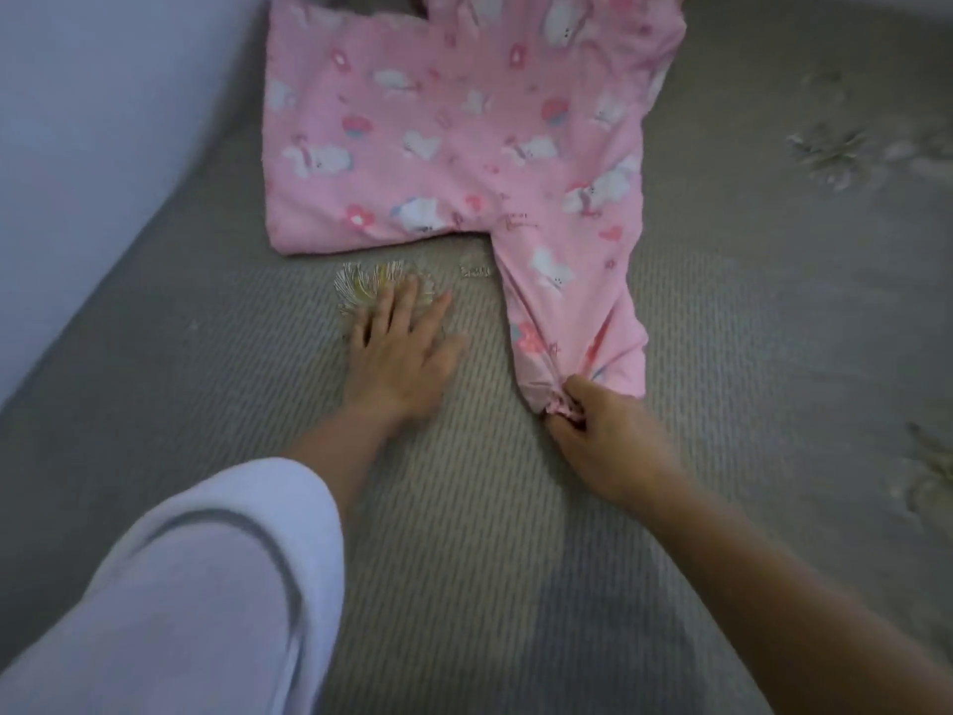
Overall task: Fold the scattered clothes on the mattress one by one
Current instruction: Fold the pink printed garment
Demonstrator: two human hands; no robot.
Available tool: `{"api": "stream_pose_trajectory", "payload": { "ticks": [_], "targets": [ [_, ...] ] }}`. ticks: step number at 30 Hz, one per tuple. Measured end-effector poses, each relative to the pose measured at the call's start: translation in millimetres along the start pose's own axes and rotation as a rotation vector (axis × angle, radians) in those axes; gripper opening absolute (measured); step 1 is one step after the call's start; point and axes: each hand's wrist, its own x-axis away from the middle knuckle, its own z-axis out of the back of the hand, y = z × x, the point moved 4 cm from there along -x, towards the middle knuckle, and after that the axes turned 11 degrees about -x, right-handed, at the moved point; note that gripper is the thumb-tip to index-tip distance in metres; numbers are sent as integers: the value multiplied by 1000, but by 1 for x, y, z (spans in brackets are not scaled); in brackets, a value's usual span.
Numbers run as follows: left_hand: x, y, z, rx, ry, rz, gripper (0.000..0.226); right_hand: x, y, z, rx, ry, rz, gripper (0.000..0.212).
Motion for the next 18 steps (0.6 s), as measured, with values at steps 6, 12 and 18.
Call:
{"api": "stream_pose_trajectory", "payload": {
  "ticks": [6, 12, 18],
  "targets": [
    [92, 17, -9, 365, -250, -44, 55, 101, -27, -49, -172, -180, -30, 26],
    [186, -3, -23, 387, -250, -178, 52, 218, -55, -98, -448, -526, -66, 8],
    [309, -57, -28, 237, -262, -363, 35, 294, -51, -57, -615, -725, -308, 20]
  ]
}}
